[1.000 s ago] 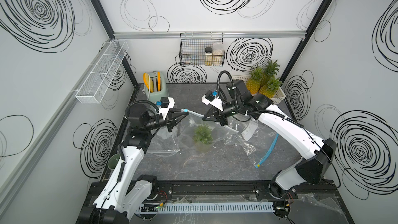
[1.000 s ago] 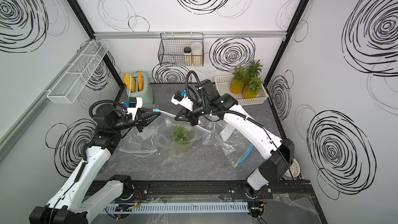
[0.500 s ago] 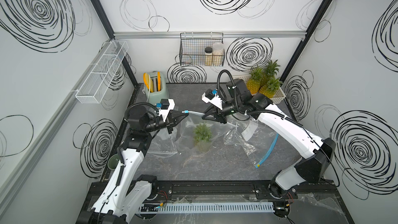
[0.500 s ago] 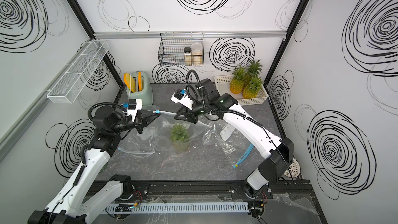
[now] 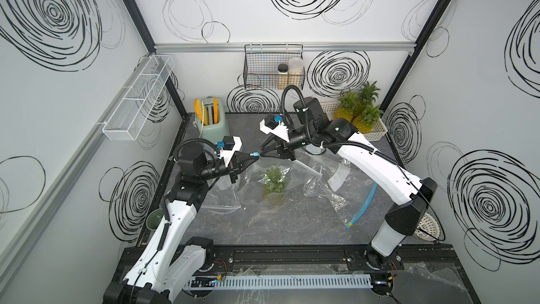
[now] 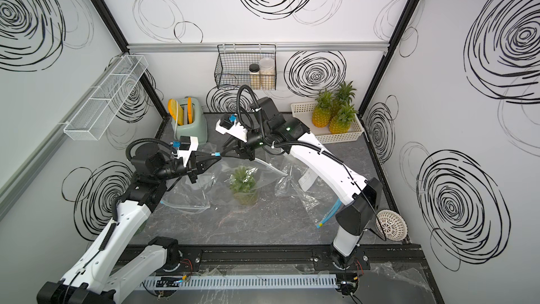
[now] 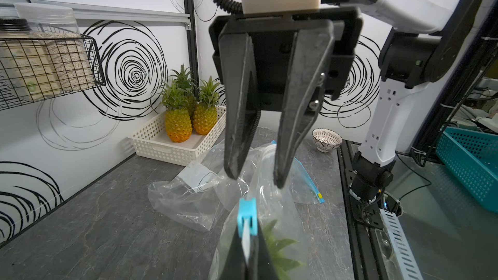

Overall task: Open the zip-top bag and take out the pineapple
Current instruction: Unzip the zipper on the zipper food storage bag.

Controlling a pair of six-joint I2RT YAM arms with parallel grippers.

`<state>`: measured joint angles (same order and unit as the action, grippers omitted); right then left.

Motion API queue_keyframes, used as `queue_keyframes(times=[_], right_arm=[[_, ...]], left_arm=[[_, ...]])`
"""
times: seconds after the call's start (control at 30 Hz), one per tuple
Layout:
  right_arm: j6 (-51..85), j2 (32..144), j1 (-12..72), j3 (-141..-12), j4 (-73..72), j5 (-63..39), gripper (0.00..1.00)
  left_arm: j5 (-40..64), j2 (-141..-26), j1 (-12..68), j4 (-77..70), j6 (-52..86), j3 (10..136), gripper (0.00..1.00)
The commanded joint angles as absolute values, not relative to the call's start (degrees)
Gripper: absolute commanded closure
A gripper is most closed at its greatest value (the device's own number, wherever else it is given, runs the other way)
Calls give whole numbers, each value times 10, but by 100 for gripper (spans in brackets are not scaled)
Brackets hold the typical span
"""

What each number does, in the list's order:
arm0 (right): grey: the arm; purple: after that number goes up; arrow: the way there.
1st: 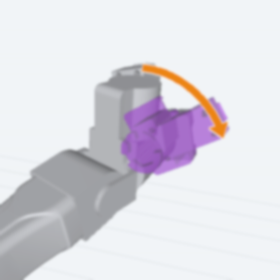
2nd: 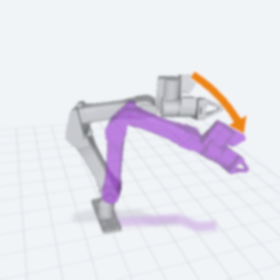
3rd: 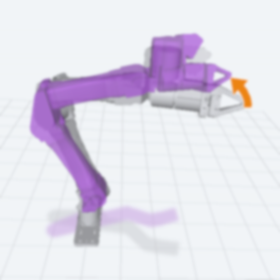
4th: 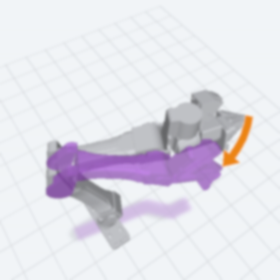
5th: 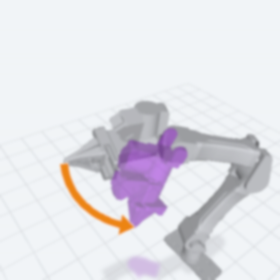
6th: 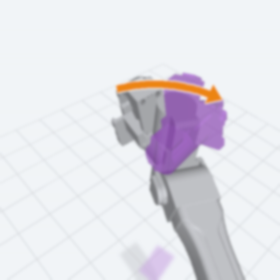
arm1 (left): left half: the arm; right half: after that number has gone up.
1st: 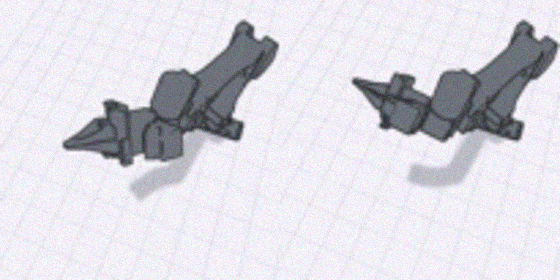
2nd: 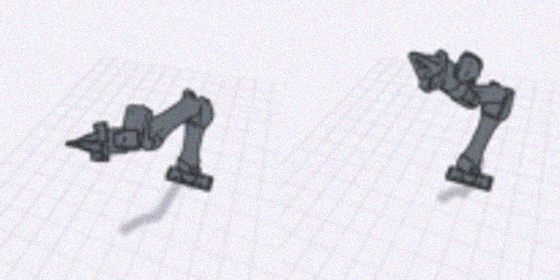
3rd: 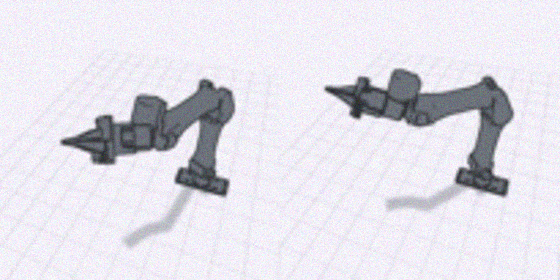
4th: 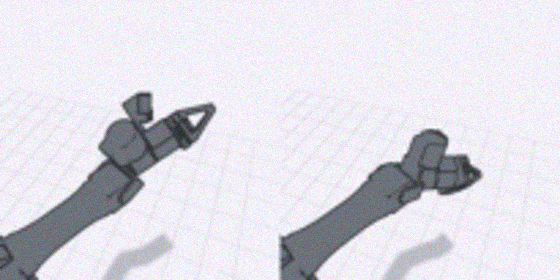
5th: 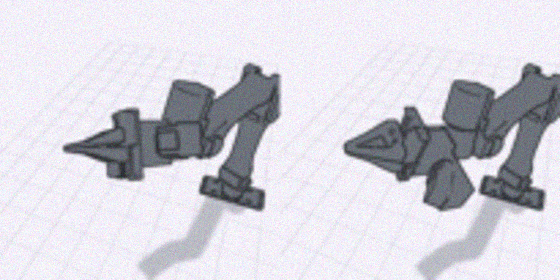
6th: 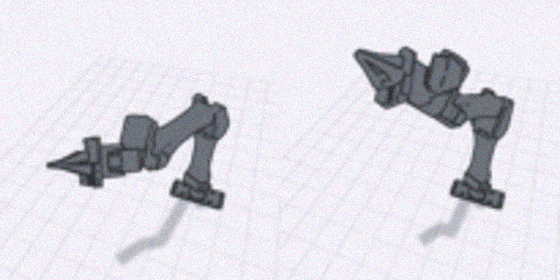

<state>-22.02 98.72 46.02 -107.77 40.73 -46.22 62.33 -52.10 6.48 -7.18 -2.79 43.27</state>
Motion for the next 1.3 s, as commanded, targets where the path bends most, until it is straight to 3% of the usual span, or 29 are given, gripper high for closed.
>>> queue_keyframes(times=[0.0, 0.23, 0.73, 1.27], right_arm=[[-248, 999, 473, -1093, 443, -484, 73], [-234, 1010, 485, -1093, 429, -487, 78], [-238, 1016, 486, -1097, 450, -467, 99], [-236, 951, 424, -1003, 452, -423, 100]], left_arm=[[623, -523, 69, -78, -46, 445, 100], [622, -521, 69, -79, -46, 441, 100], [605, -508, 58, -95, -31, 443, 100], [600, -504, 3, -108, -11, 455, 100]])
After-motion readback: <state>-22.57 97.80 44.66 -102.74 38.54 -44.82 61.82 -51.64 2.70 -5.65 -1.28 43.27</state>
